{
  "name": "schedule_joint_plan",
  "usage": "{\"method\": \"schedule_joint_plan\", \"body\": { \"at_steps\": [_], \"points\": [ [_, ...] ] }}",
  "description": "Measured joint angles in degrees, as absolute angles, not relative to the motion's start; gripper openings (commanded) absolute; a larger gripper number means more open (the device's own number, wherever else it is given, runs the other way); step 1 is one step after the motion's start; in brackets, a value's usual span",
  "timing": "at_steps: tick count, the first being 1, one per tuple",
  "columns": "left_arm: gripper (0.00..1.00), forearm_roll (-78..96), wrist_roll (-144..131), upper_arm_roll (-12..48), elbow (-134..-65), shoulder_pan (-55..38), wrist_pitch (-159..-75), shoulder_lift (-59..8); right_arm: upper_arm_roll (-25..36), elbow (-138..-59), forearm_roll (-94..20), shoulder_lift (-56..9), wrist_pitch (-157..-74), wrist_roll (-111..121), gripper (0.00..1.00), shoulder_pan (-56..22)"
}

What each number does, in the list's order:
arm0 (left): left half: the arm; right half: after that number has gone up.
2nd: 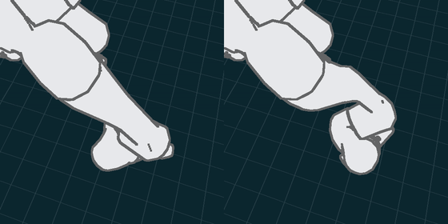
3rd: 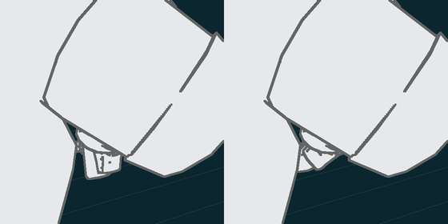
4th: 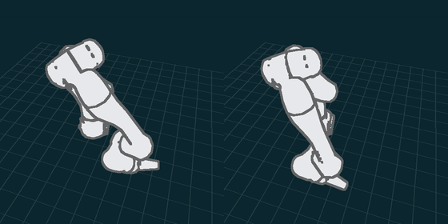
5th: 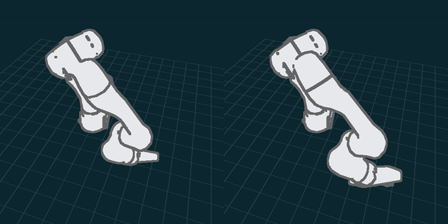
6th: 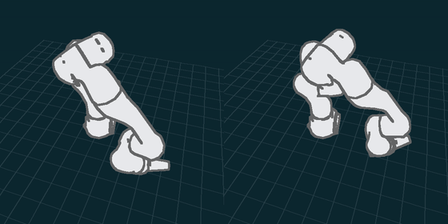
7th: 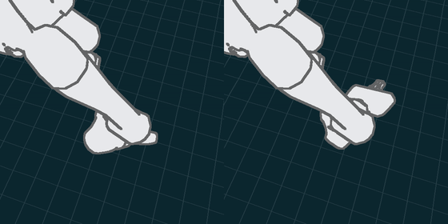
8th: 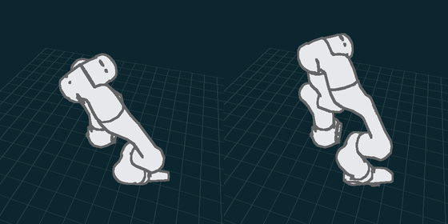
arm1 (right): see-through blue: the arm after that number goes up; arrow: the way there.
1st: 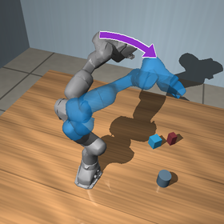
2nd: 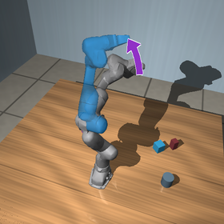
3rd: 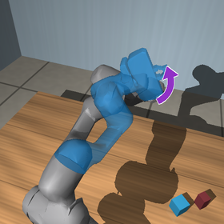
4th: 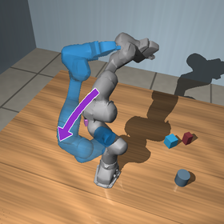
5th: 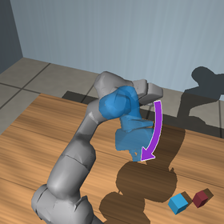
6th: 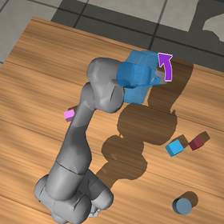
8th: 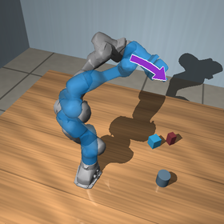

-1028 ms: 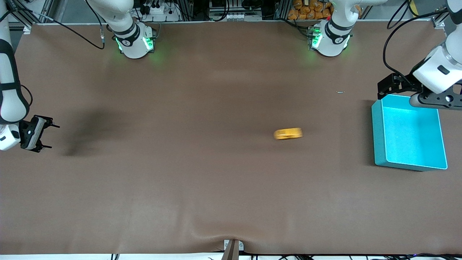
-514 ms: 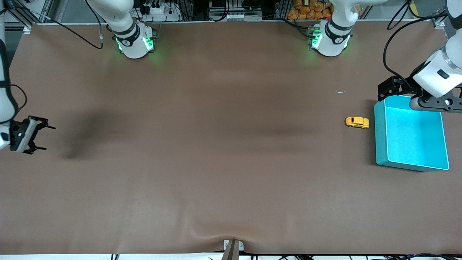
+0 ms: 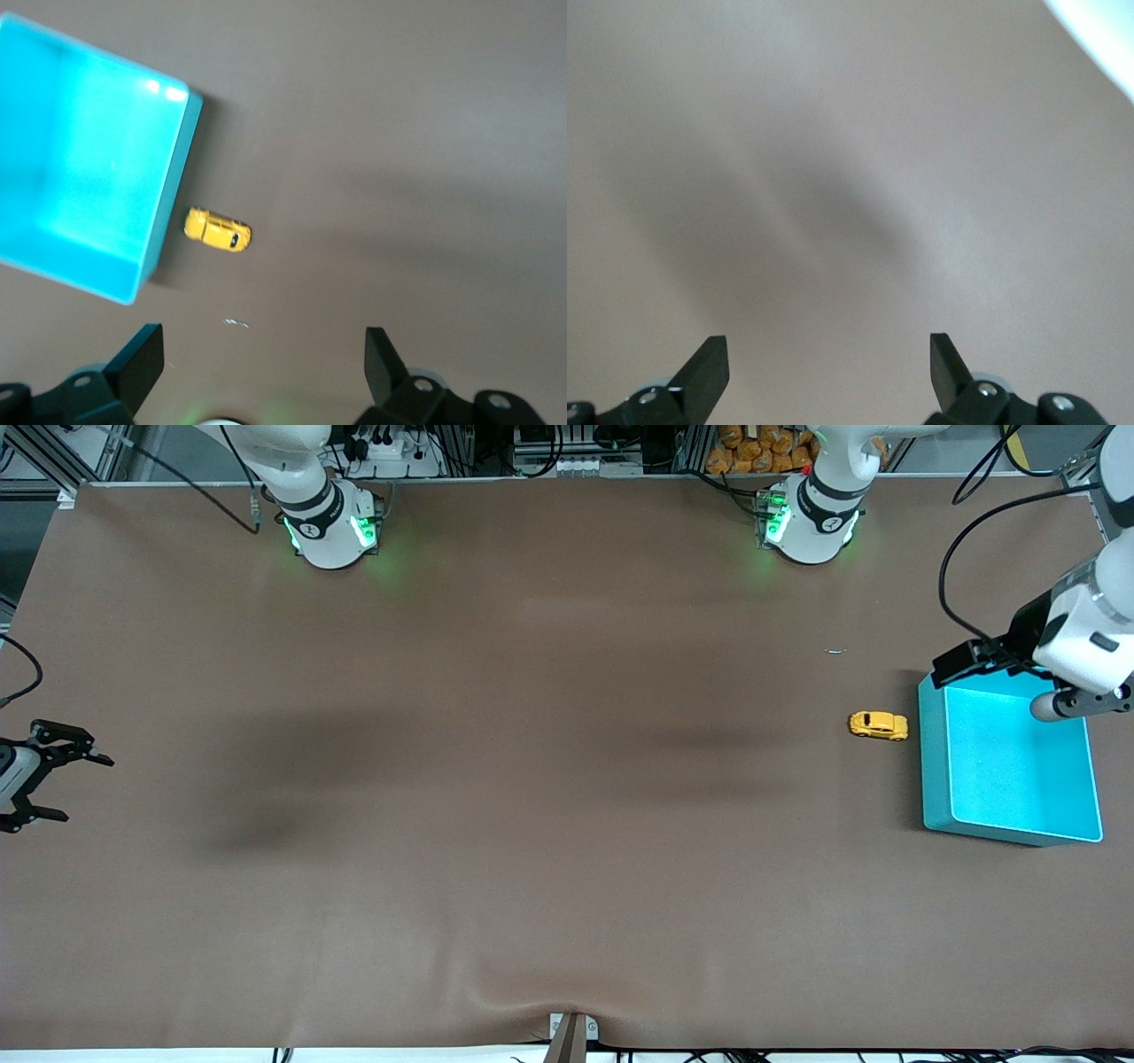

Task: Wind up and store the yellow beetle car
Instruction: 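Move the left gripper to the car while the right gripper retracts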

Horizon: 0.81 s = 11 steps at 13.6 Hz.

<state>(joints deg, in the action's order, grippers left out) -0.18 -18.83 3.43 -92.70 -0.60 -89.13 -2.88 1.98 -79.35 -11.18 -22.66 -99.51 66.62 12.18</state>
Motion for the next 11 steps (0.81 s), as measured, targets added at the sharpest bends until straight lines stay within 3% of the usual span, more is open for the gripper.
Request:
{"method": "schedule_joint_plan", "body": {
  "at_steps": [4, 8, 11],
  "points": [
    [1.00, -0.1, -25.3, 3.5, -98.8, -0.1, -89.3, 0.6, 2.0, -78.3, -9.1, -19.2, -98.9, 47.1, 1.00, 4.7],
    [1.00, -0.1, -32.8, 3.5, -116.7, 0.1, -98.0, 9.9, 2.1, -77.6, -8.3, -18.1, -94.3, 32.4, 1.00, 1.1],
    [1.00, -0.1, -38.4, 3.6, -125.5, 0.5, -103.9, 11.4, 2.1, -75.5, -6.6, -17.8, -88.4, 23.6, 1.00, -0.5]
  ]
}}
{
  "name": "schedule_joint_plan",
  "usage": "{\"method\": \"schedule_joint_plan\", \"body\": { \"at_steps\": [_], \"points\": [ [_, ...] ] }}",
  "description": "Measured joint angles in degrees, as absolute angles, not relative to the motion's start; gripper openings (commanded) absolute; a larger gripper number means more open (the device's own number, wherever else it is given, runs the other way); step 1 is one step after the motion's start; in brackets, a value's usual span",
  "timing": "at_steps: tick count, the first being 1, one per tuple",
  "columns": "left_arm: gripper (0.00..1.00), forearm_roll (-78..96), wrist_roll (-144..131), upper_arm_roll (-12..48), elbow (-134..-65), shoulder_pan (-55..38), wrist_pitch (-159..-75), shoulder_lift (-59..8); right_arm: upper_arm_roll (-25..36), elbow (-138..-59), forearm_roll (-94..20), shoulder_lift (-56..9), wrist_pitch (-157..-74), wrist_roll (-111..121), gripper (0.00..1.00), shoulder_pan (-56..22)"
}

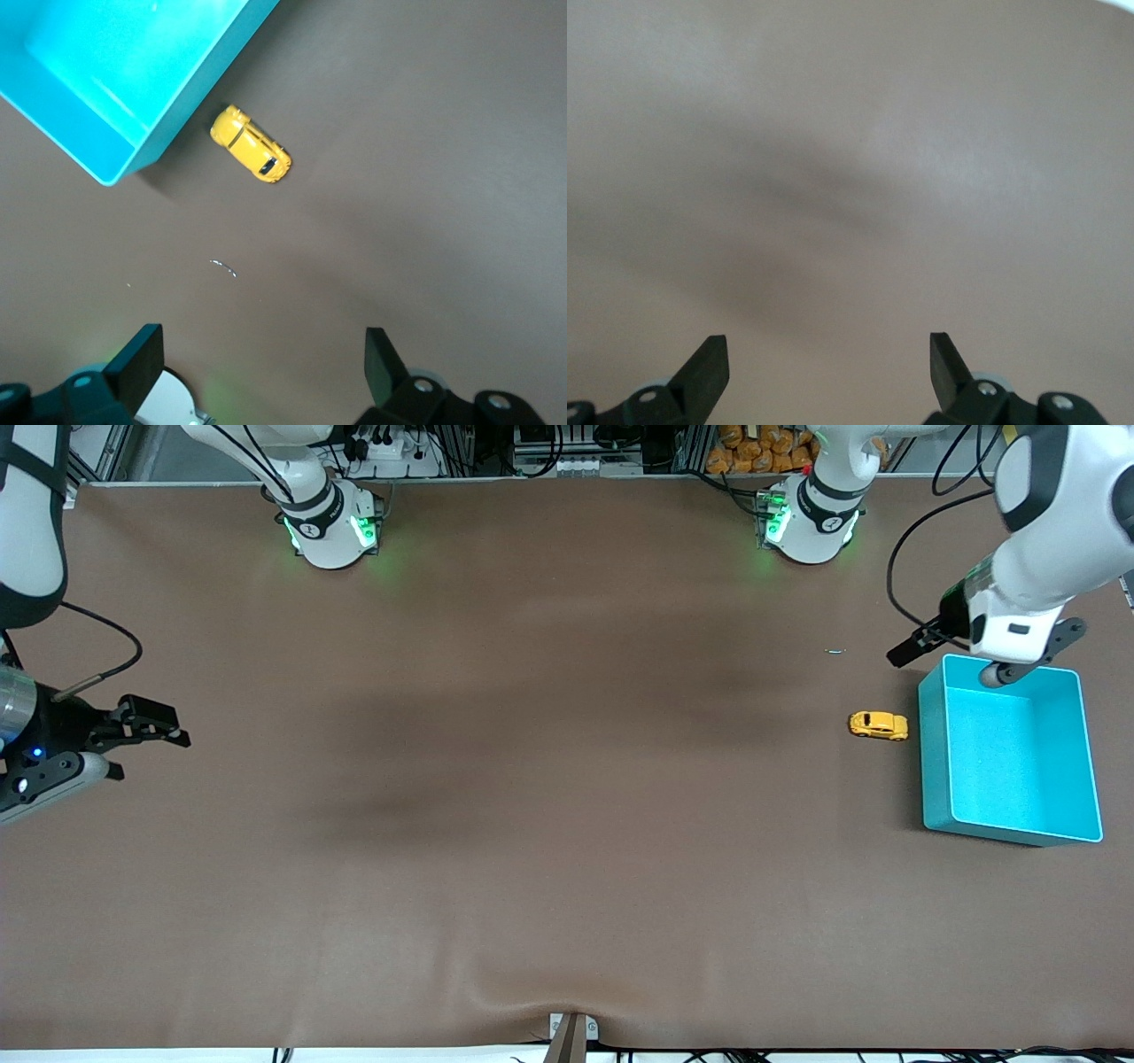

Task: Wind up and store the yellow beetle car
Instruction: 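Move the left gripper to the car while the right gripper retracts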

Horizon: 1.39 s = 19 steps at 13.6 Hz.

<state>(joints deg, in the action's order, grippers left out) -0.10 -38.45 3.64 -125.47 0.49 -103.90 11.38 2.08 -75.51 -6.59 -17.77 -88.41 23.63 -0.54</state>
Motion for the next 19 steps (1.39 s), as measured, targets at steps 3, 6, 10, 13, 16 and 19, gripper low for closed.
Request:
{"method": "schedule_joint_plan", "body": {
  "at_steps": [3, 6, 10, 13, 16, 19],
  "points": [
    [1.00, -0.1, -40.7, 3.6, -130.0, 4.0, -108.6, 10.8, 2.1, -74.7, -5.7, -16.1, -87.2, 20.0, 1.00, -0.9],
    [1.00, 0.1, -42.8, 3.5, -134.2, 8.4, -115.4, 10.2, 2.1, -74.7, -5.7, -13.0, -84.0, 13.0, 1.00, -1.0],
    [1.00, 1.0, -50.2, 3.6, -136.8, 10.7, -121.6, 7.3, 2.7, -77.5, -3.1, -8.5, -85.2, 10.0, 1.00, -0.9],
    [1.00, 3.8, -51.2, 3.6, -136.9, 13.4, -124.7, 4.0, 3.0, -83.4, -2.1, -3.6, -89.7, 9.1, 1.00, -0.9],
    [1.00, 4.8, -51.2, 3.6, -137.3, 16.1, -128.3, 1.2, 3.0, -87.8, -2.0, -0.1, -90.7, 7.1, 1.00, -0.9],
    [1.00, 4.8, -51.5, 3.8, -138.7, 16.1, -132.9, -2.2, 3.0, -90.7, -2.0, 1.7, -92.6, 6.7, 1.00, -0.9]
  ]
}}
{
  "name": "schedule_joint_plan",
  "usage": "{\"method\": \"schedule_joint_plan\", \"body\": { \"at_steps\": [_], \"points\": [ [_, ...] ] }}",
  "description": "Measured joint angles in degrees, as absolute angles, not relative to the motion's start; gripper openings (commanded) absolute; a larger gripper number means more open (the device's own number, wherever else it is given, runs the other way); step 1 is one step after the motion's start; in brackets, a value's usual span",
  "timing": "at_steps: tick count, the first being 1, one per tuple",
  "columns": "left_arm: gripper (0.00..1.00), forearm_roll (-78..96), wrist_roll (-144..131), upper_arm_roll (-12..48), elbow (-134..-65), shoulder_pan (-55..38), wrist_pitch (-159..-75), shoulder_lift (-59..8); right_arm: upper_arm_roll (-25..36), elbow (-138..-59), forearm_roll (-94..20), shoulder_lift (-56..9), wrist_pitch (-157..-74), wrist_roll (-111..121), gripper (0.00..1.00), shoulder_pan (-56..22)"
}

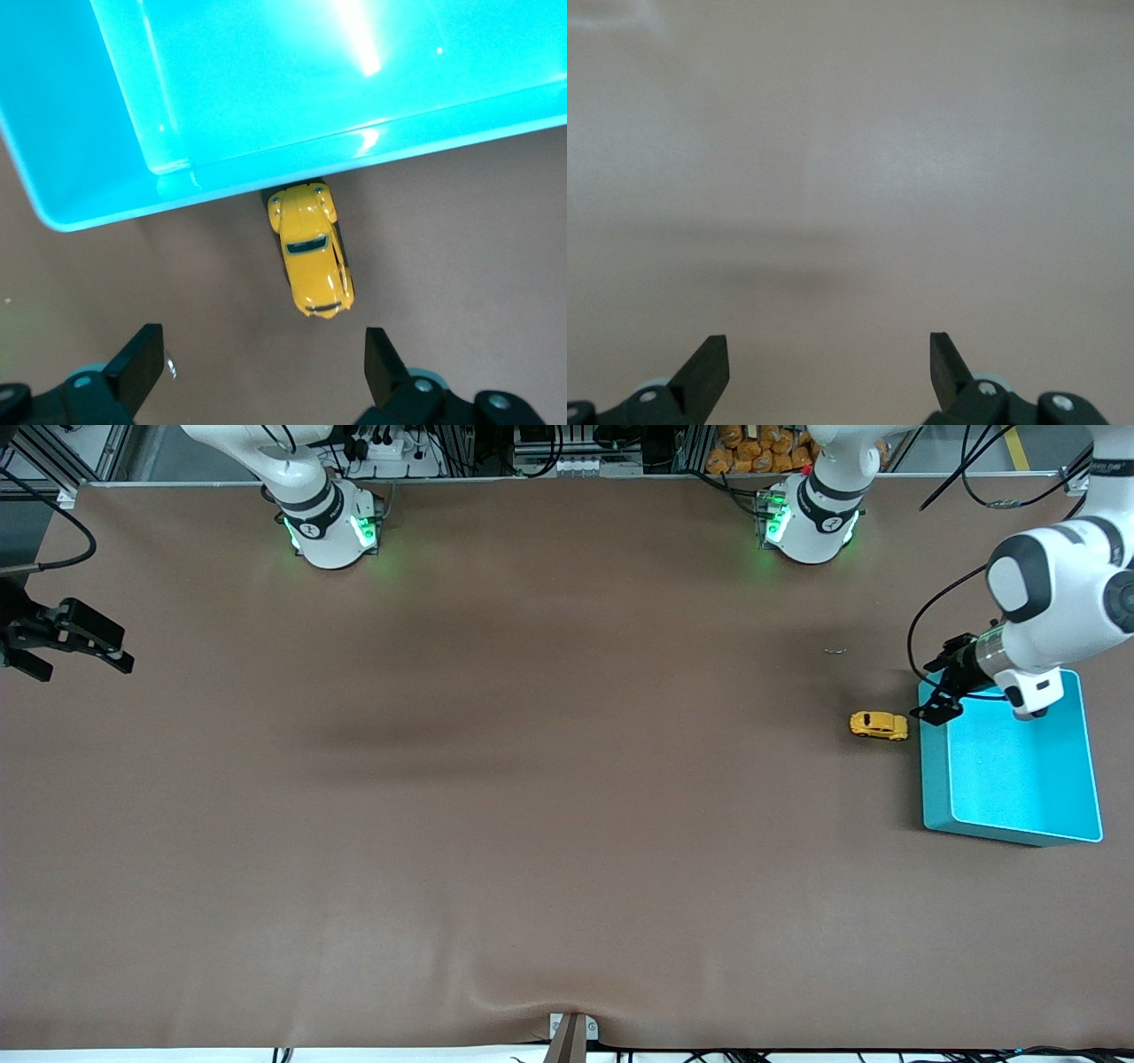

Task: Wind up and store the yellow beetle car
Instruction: 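Move the left gripper to the car while the right gripper retracts, then lower the left gripper and close it on the yellow car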

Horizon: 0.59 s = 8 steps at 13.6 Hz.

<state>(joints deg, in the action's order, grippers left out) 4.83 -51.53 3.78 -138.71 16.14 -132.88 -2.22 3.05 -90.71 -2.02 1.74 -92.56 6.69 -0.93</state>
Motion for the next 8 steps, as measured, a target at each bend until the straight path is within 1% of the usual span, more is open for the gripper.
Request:
{"method": "schedule_joint_plan", "body": {
  "at_steps": [5, 8],
  "points": [
    [1.00, 4.8, -51.7, 4.2, -139.8, 16.1, -141.7, -9.7, 3.1, -92.5, -2.0, 2.8, -93.5, 6.3, 1.00, -0.9],
    [1.00, 4.8, -51.7, 4.2, -140.8, 16.1, -146.4, -12.4, 3.5, -92.5, -2.0, 3.0, -93.7, 6.2, 1.00, -0.4]
  ]
}}
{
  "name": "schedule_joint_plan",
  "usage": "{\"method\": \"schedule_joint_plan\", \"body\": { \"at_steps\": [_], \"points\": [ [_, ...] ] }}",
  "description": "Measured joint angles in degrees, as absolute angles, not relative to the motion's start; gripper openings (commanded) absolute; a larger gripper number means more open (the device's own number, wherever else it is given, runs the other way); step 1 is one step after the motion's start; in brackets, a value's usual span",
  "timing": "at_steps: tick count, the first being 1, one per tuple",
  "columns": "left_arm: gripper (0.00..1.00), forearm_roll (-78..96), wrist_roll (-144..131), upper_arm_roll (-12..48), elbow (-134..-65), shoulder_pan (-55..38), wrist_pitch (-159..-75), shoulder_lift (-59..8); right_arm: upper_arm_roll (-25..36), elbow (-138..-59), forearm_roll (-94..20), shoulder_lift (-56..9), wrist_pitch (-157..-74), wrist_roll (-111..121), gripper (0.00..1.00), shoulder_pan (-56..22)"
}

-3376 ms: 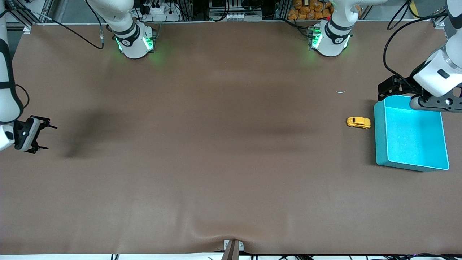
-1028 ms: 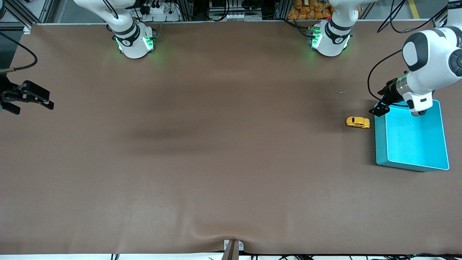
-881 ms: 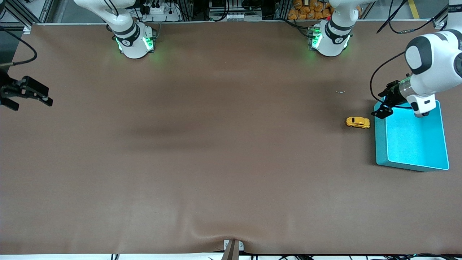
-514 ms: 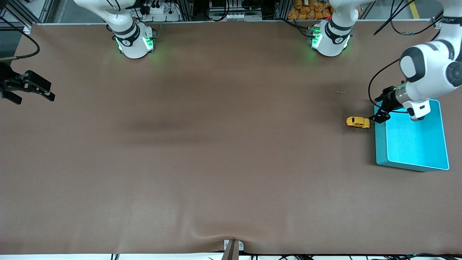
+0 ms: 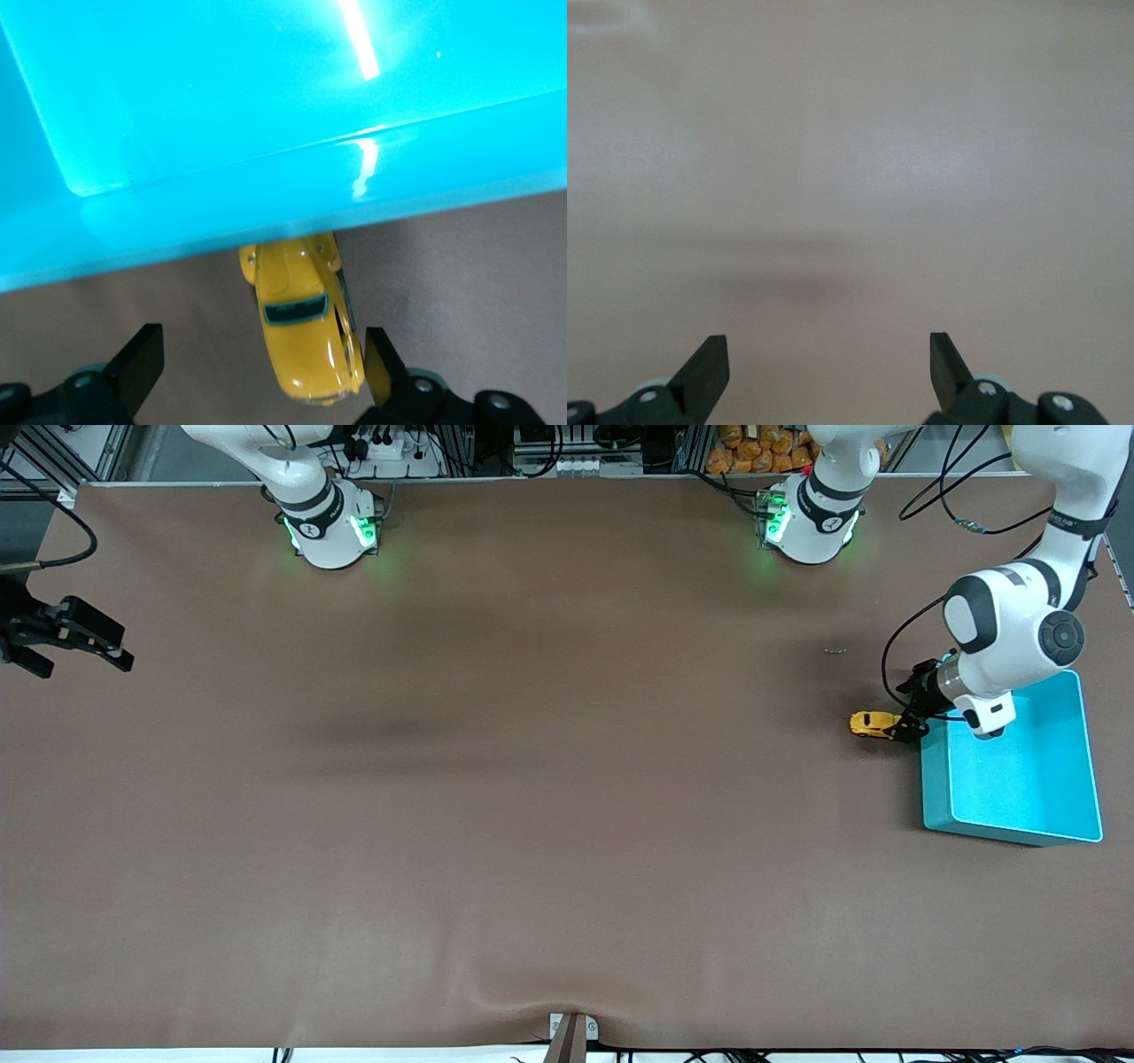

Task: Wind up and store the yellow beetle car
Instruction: 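Lower the left gripper and close it on the yellow car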

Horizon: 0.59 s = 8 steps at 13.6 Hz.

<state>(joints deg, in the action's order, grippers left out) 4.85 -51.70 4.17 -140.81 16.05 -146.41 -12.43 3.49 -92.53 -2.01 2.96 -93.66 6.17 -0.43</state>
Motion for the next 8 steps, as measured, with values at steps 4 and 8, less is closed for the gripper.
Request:
{"method": "schedule_joint_plan", "body": {
  "at_steps": [4, 8],
  "points": [
    [1.00, 4.8, -51.7, 4.2, -141.5, 16.1, -149.6, -13.9, 3.6, -92.5, -2.4, 3.0, -93.9, 6.1, 1.00, 0.5],
    [0.87, 4.8, -51.7, 4.2, -141.5, 16.1, -151.2, -14.9, 3.1, -92.2, -2.3, 3.1, -93.9, 4.7, 1.00, 0.5]
  ]
}}
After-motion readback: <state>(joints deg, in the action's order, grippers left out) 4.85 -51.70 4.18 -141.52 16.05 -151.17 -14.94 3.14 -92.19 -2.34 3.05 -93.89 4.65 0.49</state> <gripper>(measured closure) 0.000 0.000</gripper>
